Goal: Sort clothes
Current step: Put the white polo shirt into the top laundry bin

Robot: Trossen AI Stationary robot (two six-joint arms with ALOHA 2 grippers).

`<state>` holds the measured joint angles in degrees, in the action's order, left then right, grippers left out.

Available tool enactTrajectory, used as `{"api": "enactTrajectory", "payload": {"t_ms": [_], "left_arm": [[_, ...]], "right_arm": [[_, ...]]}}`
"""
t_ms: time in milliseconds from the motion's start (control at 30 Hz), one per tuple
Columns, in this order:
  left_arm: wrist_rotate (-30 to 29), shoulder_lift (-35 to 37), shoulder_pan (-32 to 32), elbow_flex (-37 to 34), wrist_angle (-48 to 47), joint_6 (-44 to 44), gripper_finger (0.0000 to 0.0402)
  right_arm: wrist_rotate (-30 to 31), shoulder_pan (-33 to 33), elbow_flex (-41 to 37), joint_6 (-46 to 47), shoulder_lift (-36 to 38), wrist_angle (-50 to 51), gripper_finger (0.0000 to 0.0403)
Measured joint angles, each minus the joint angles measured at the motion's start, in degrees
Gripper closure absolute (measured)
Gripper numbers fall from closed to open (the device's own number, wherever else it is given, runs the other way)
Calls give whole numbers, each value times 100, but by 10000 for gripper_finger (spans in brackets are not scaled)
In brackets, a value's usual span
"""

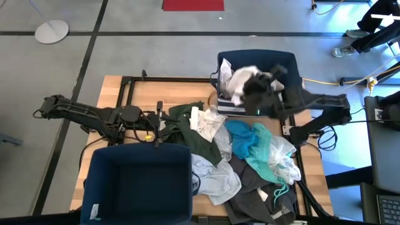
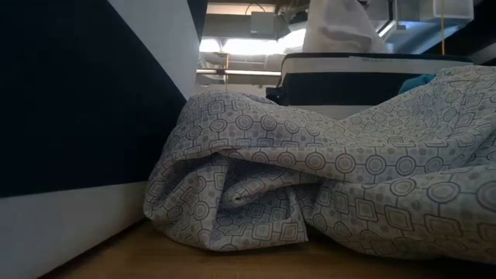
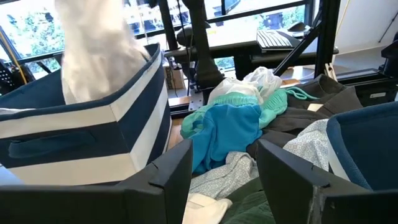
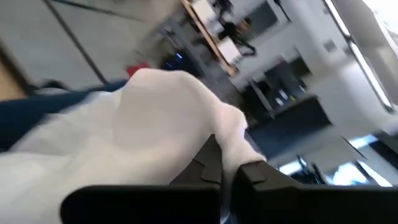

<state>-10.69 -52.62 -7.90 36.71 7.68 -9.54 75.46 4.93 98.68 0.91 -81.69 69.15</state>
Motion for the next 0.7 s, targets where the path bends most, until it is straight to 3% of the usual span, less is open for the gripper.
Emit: {"api": "enactTrajectory", "payload": {"t_ms": [133,300,500,700], "left_arm": [[-1,0,0,0,-2,-2,235],[-1,0,0,0,-11,-2,235],[-1,0,0,0,-13,-2,235],[-1,0,0,0,-13,4,235]], "right_arm": [[-165,-846,260,-286,2,-2,400],[-996,-1910,215,-195,2,21,395],[-2047,-2936,-441,133,0,-50,397],[-3409,-3507,-1306,477,-1,-407,389]]}}
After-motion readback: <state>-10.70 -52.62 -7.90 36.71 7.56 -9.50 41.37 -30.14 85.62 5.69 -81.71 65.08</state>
